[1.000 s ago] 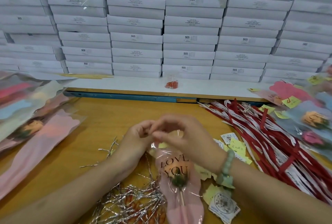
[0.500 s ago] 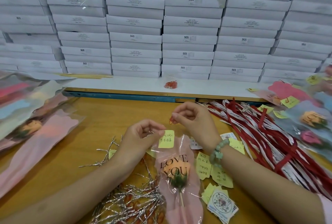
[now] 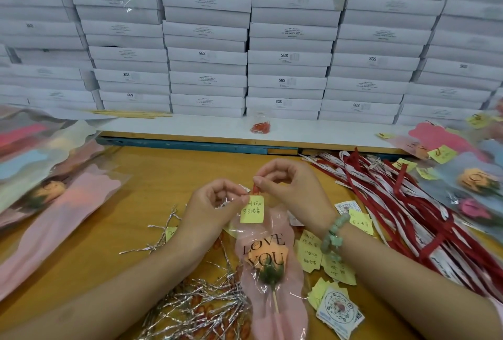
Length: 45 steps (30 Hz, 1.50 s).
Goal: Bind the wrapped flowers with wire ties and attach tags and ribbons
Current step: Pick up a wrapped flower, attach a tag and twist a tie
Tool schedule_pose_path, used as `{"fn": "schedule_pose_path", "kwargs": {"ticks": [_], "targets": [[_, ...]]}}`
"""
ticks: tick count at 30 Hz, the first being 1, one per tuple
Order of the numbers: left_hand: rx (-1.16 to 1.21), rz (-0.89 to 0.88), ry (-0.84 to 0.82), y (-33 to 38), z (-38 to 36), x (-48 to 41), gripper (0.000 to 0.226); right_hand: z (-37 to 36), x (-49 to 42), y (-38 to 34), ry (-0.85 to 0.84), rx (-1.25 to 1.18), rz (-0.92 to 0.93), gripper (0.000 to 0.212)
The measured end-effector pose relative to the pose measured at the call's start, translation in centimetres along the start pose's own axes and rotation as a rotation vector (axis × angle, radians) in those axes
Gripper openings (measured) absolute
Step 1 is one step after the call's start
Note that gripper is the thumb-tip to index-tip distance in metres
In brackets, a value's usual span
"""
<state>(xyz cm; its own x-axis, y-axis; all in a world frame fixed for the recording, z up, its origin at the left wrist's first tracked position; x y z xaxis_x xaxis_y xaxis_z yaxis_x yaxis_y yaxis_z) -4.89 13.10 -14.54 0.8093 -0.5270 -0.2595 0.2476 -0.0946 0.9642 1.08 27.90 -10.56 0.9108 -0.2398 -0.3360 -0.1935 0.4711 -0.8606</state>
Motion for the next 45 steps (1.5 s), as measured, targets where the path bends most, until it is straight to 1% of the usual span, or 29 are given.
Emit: {"fn": "schedule_pose_path", "kwargs": {"ticks": [9, 16, 18, 21, 27, 31, 38, 42, 45], "targets": [[0.005, 0.000, -0.008, 0.1, -0.1, 0.0, 0.004, -0.1, 0.1, -0.2, -0.032, 0.045, -0.007, 0.005], [-0.014, -0.009, 0.000, 0.0, 0.2, 0.0, 0.004, -0.1, 0.0, -0.1, -0.079, 0.068, 0.029, 0.002], [-0.024, -0.013, -0.004, -0.1, 0.1, 0.0, 0.004, -0.1, 0.0, -0.2, -0.100, 0.081, 0.052, 0.005], [-0.012, -0.014, -0.017, -0.3, 0.0, -0.1, 0.006, 0.2, 0.0, -0.3, -0.046, 0.111, 0.090, 0.008], [-0.003, -0.006, -0.049, -0.3, -0.1, 0.0, 0.012, 0.6, 0.0, -0.5, 0.051, 0.139, 0.136, 0.006], [-0.017, 0.003, -0.043, -0.4, 0.1, 0.0, 0.013, 0.7, -0.2, -0.4, 0.018, 0.112, 0.085, 0.002], [-0.018, 0.011, -0.047, -0.4, 0.1, 0.0, 0.014, 1.0, -0.4, 0.3, -0.063, 0.007, -0.014, 0.010], [-0.012, 0.012, -0.046, -0.4, 0.0, -0.1, 0.015, 1.0, -0.4, 0.3, -0.079, 0.006, -0.020, 0.006], [-0.015, 0.013, -0.047, -0.4, 0.0, -0.1, 0.016, 1.0, -0.5, 0.2, -0.046, 0.047, -0.002, 0.007]]}}
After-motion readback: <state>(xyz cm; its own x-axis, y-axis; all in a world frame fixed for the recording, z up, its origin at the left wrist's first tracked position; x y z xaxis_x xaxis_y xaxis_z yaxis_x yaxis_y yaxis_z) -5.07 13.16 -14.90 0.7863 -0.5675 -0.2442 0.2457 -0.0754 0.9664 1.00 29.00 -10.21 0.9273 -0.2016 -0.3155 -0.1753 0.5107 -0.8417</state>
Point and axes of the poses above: each hand's wrist, its own x-axis away from the middle knuckle, its own z-axis out of the back of the hand, y = z × x, the point moved 5 cm from there along -x, towards the middle knuckle, and after that the axes turned 3 degrees about -y, right-handed, at the moved point
